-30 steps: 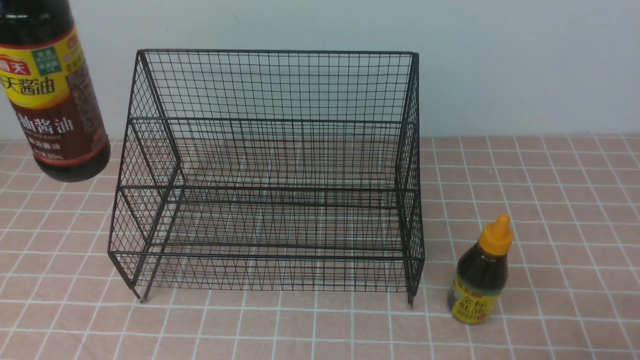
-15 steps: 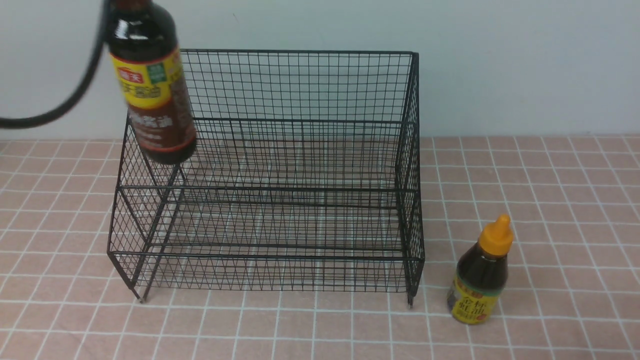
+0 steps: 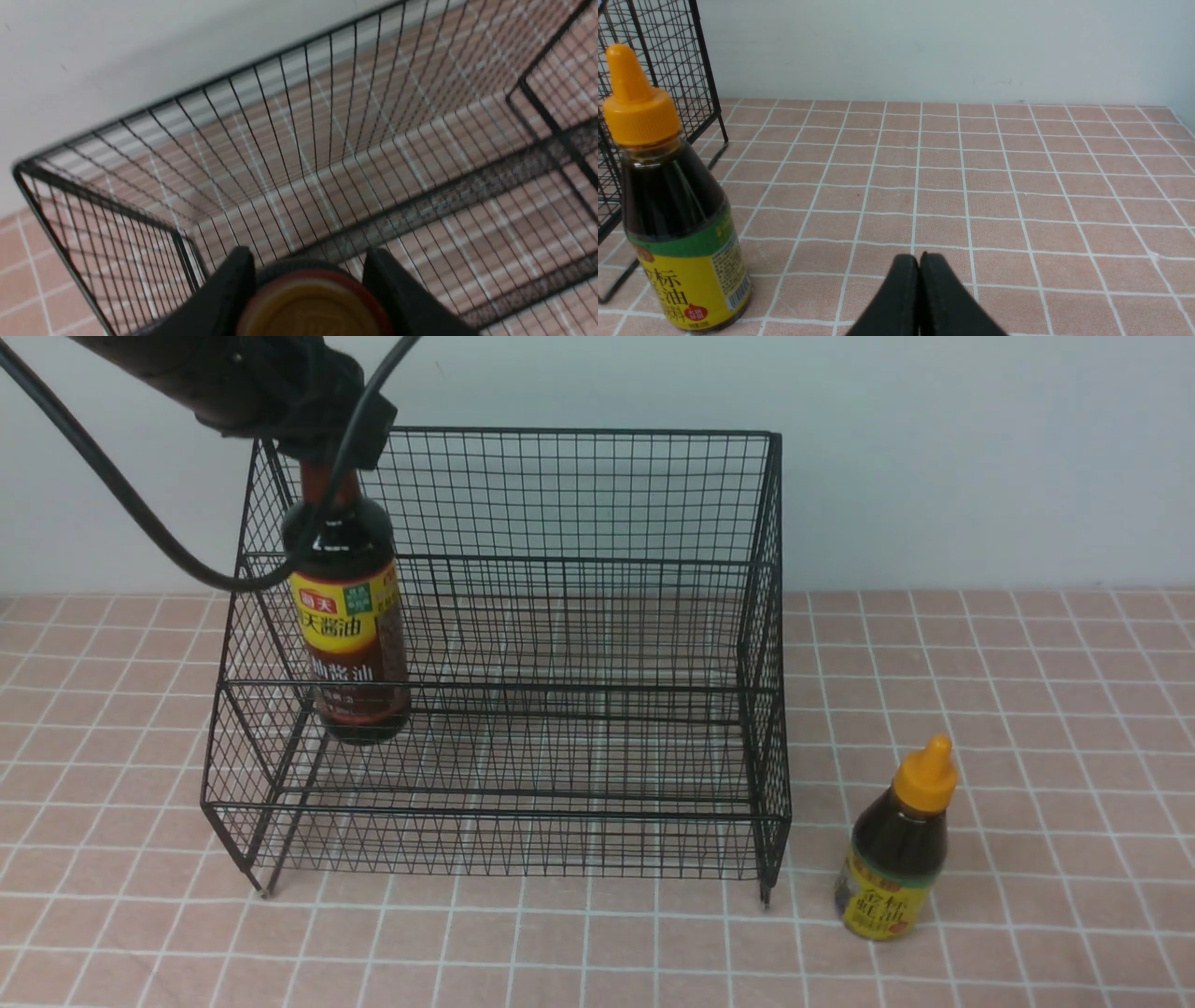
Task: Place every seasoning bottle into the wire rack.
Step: Use the left arm to put the condiment bottle back on the shelf, then use the right arm to grab the condiment bottle closest to it
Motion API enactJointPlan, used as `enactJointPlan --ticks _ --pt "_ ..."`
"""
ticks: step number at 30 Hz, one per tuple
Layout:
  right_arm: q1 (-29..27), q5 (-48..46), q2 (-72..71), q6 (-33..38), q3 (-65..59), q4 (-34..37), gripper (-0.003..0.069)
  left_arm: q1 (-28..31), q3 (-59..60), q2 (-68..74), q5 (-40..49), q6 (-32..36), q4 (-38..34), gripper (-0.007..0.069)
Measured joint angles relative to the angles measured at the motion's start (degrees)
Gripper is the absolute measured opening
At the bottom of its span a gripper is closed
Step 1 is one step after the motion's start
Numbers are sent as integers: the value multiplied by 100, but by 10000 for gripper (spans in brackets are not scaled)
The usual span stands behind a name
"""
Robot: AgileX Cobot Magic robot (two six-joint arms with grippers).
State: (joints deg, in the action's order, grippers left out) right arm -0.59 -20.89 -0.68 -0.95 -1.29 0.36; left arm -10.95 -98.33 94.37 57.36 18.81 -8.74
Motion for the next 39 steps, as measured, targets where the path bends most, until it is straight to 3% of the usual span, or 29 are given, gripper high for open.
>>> enactJointPlan --ticks 8,16,20,25,26,29,33,36,39 --pt "0 0 0 0 0 0 -14 0 0 247 606 -27 32 268" --pt "0 0 0 0 0 0 -14 0 -67 409 543 -429 88 271" --pt "0 0 0 0 0 0 -14 0 -150 310 742 -531 166 359" --pt "0 0 0 0 0 0 -14 0 -444 -209 953 -993 173 400" --pt "0 0 0 0 0 0 -14 0 -479 -391 953 -1139 160 382" --pt "0 0 0 0 0 0 -14 -35 -434 -1200 977 -1468 50 211" --pt "0 0 0 0 0 0 -14 -243 22 -2018 846 -1457 -75 45" --pt "0 0 0 0 0 0 -14 -427 581 -2577 533 -1413 -163 9" --pt "0 0 0 0 0 0 -14 -646 2025 -3613 -362 -1366 -206 -7"
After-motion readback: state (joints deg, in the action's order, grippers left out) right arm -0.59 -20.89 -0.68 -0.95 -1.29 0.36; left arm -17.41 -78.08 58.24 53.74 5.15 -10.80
